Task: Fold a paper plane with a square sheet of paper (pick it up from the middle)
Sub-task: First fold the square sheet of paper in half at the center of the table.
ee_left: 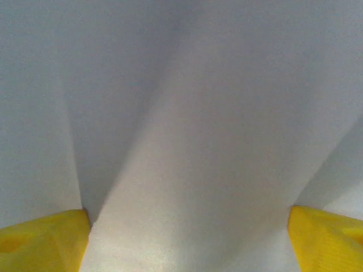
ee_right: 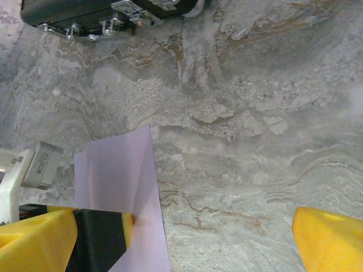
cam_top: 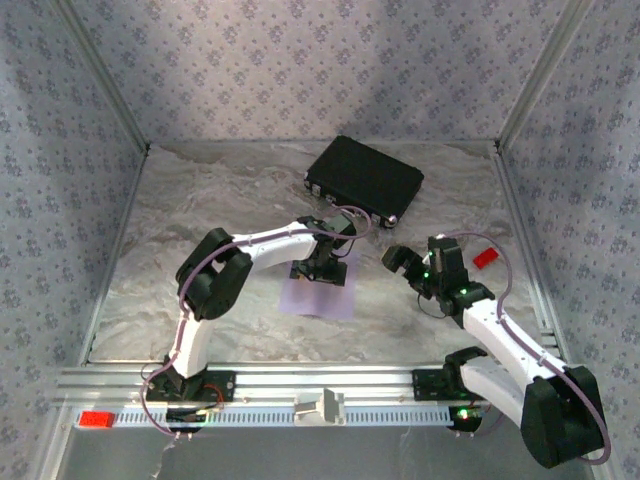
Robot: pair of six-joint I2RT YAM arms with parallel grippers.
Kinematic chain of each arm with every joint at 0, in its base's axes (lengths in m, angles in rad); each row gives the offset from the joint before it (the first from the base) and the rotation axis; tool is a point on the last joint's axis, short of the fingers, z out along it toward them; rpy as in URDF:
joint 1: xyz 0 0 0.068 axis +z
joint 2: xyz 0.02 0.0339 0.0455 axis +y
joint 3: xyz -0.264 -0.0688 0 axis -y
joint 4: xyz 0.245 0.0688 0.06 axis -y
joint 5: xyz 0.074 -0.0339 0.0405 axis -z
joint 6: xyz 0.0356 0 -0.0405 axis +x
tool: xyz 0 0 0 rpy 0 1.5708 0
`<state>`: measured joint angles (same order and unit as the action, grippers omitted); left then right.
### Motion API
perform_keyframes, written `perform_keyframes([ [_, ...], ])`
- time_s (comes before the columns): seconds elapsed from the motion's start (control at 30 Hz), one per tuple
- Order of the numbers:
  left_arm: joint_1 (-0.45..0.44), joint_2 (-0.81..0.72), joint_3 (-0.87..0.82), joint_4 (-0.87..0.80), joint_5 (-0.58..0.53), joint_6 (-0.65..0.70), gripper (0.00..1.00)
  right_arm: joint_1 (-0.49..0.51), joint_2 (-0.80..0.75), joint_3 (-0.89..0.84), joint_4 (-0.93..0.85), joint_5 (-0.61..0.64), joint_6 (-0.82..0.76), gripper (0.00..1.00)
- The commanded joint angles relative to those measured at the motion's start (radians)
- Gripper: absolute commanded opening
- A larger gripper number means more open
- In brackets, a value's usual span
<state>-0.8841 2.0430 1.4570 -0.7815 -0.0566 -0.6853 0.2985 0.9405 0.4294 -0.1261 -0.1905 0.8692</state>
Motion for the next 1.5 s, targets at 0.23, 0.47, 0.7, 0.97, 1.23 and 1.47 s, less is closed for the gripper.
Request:
perform_keyframes([
  [0.23,-0.012,-0.045,-0.051,0.083,0.003,-0.01,0.63,-0.001,-0.028,0.032,-0.067,0.102,0.083,0.99],
  [0.47,-0.018,-0.119,-0.089,0.145,-0.016,-0.025,0.47,-0.001,-0.057,0.029,-0.072,0.134,0.096,0.99],
  [0.7,-0.013,-0.228,-0.162,0.258,0.039,-0.045,0.43,-0.001,-0.117,0.013,-0.068,0.171,0.07,0.99],
  [0.97,0.038,-0.358,-0.307,0.498,0.231,-0.138,0.43,-0.026,-0.193,-0.051,-0.024,0.201,0.061,0.89],
  [1.23,0.073,-0.395,-0.427,0.724,0.398,-0.248,0.43,-0.096,-0.268,-0.089,0.036,0.022,-0.037,0.91],
  [1.47,0.077,-0.354,-0.501,0.942,0.513,-0.361,0.42,-0.14,-0.201,-0.017,-0.03,-0.115,-0.097,0.92],
])
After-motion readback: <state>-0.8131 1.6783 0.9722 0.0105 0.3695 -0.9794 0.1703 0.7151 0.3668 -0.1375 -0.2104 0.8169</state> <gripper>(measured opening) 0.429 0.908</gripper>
